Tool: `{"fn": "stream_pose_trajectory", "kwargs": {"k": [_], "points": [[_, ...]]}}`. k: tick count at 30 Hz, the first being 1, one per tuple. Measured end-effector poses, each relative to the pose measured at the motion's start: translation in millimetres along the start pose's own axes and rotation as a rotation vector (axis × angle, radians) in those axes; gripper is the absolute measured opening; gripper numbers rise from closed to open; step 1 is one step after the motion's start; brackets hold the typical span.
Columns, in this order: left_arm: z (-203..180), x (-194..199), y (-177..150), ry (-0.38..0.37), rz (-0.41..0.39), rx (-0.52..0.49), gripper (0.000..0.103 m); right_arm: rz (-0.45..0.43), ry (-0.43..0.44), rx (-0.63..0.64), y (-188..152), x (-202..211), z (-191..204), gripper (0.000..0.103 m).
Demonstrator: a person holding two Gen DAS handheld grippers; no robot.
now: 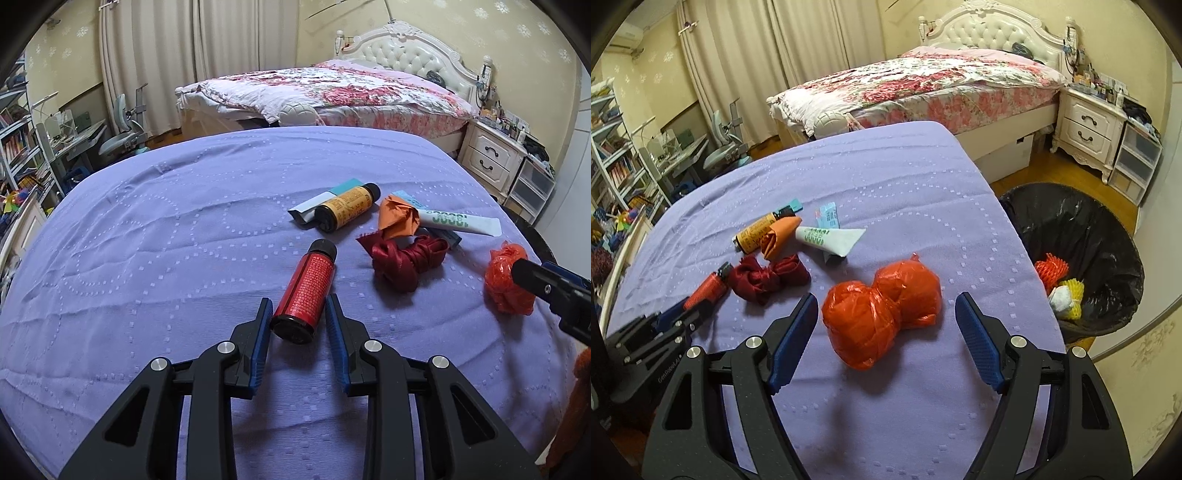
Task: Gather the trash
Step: 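Grasp the red spray can with the left tool while the right tool grasps the orange bag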
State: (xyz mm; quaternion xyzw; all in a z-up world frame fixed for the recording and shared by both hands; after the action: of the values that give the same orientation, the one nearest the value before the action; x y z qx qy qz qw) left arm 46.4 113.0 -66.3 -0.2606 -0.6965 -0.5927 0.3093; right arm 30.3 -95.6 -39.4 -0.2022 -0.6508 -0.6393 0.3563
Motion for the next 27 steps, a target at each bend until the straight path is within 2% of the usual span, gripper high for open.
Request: {"fn": "stream_pose_trajectory", "kwargs": {"k": [9,12,19,22,27], "points": [[9.7,4.2,0.3,0.014,-0.016,0.031,0.030,0.046,-0.022,0.030,-5.9,-16.1,7.0,0.075],[11.6,4.8,1.0,0.012,-0.018,0.042,0.030,0.050,-0.018,0.037,-8.9,-15.0,5.2,0.064],[10.0,10.6,2.2,-0.002,-0.032,0.059,0.029,0.025,-0.020,0.068,-8.9,-5.7,7.2,0.055],[8.2,14.1,3.8,-0.030,-0.039,0.068,0.025,0.003,-0.030,0.079,-7.9,1.7,7.0,0.055],[4.9,19.2,4.5,-0.034,-0.051,0.071,0.025,-0.021,-0.043,0.084,-4.1,10.1,2.3,0.055]]}}
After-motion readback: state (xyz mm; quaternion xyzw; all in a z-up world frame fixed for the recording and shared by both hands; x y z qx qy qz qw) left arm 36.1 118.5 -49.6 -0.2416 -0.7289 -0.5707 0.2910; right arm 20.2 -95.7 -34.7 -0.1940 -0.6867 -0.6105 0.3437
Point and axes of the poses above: each gripper's, at about its wrist camera, not at the fingertips, and x roughly against the way its jaws point, z to its left, y to its top, the point moved 2 cm from there along -x, roughly the way its jaws point, and after that the axes turned 9 degrees about x, right-handed, at the moved point
